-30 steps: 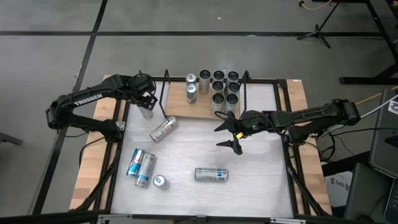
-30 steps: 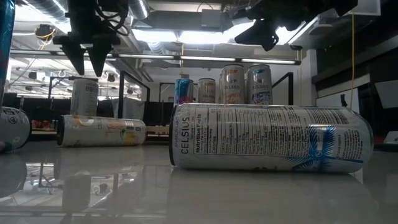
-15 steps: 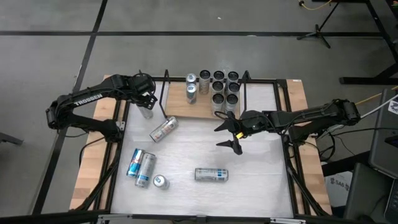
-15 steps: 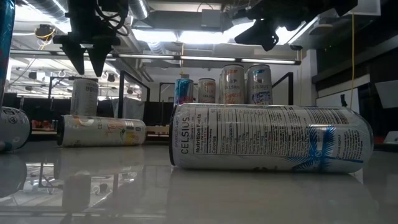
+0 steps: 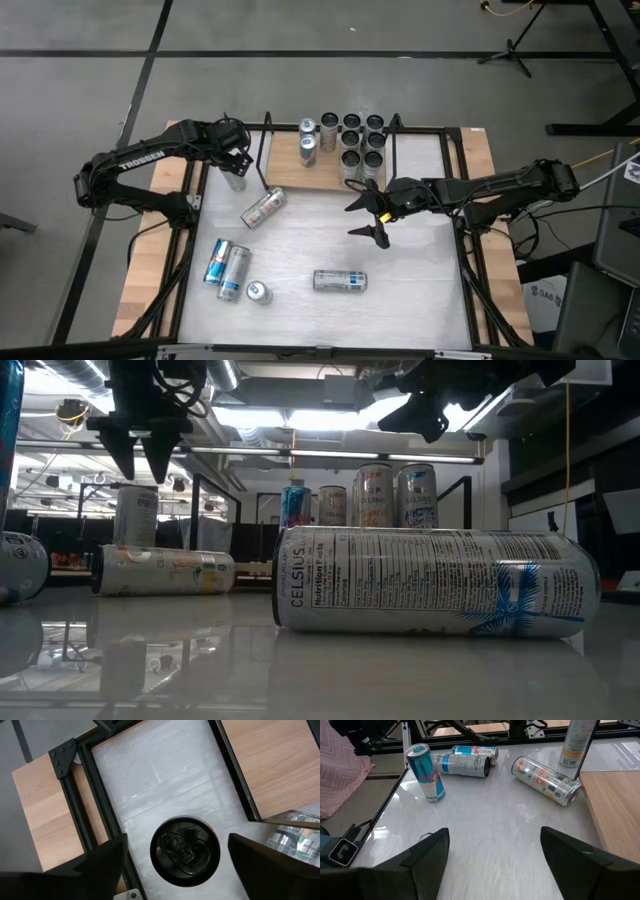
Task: Place canned beverage on shelf
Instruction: Put the white soda can aligned with the other white soda can on the shelf
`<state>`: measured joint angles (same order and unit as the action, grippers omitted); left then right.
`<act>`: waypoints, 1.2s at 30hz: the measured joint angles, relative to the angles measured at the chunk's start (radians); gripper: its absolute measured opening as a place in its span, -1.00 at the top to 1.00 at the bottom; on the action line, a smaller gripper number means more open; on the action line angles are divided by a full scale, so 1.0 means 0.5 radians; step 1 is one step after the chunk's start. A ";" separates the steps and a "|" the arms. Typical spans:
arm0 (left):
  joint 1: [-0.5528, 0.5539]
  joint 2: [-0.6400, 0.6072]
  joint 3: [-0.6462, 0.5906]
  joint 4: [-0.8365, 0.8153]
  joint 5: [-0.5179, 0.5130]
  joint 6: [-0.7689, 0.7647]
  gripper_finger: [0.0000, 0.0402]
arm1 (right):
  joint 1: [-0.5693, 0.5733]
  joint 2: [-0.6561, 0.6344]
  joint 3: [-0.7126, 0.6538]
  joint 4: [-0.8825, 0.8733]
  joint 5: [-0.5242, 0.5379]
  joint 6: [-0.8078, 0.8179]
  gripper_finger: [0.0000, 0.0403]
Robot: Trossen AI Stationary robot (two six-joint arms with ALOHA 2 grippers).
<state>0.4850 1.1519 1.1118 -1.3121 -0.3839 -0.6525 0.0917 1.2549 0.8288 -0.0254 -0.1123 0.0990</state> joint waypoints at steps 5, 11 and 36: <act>0.000 0.000 0.000 0.000 0.007 -0.008 -0.85 | 0.000 0.000 0.000 0.000 0.000 0.000 -0.51; 0.000 0.000 0.000 0.000 0.003 -0.055 -0.89 | -0.001 0.000 0.000 0.000 0.000 0.000 -0.51; -0.001 0.002 -0.478 0.301 0.122 -0.072 -0.89 | -0.001 0.000 0.000 0.001 0.000 0.000 -0.51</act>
<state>0.4847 1.1526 0.8726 -1.1614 -0.3230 -0.6886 0.0914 1.2549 0.8288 -0.0250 -0.1123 0.0990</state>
